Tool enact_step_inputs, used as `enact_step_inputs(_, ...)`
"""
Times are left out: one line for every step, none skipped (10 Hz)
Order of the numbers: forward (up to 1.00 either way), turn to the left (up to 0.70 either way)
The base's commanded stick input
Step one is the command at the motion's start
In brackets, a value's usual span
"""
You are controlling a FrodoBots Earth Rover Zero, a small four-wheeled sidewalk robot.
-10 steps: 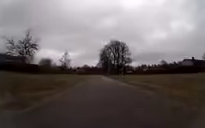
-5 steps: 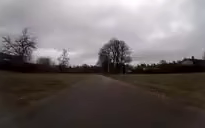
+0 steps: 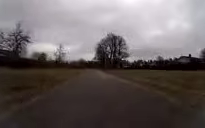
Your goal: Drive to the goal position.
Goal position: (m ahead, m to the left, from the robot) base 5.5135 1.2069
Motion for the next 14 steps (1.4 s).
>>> enact_step_inputs(1.00,0.00)
enact_step_inputs(1.00,0.00)
enact_step_inputs(1.00,0.00)
enact_step_inputs(1.00,0.00)
enact_step_inputs(1.00,0.00)
enact_step_inputs(1.00,0.00)
enact_step_inputs(1.00,0.00)
enact_step_inputs(1.00,0.00)
enact_step_inputs(1.00,0.00)
enact_step_inputs(1.00,0.00)
enact_step_inputs(1.00,0.00)
enact_step_inputs(1.00,0.00)
enact_step_inputs(1.00,0.00)
enact_step_inputs(1.00,0.00)
